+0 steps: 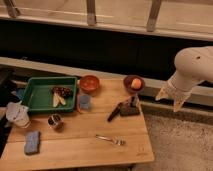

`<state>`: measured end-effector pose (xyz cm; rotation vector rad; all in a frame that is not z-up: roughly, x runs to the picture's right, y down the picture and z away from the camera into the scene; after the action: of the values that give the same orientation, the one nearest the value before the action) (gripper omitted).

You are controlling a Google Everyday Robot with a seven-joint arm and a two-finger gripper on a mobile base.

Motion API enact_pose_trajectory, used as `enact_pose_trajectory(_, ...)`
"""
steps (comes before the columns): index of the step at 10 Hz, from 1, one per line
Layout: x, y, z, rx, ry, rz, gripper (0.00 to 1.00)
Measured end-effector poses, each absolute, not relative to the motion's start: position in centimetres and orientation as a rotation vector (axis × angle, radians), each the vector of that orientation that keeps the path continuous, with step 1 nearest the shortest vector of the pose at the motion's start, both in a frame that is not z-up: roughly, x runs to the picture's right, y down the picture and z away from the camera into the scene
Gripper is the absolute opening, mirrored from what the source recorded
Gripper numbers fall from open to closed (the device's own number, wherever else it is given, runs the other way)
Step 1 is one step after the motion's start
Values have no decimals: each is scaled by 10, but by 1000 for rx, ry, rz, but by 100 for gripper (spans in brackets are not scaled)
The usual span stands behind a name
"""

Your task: Place sponge in metal cup

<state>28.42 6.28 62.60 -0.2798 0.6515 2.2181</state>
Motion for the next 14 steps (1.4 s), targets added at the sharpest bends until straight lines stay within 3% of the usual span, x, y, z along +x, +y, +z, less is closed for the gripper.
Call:
enact_pose_trajectory(6, 153, 53, 633, -446, 502, 2074, 61)
enact_pose_trajectory(11, 11, 64, 598, -682, 328, 1841, 61)
enact_pose_trajectory(14, 7, 65, 594, -689, 317, 1825, 61)
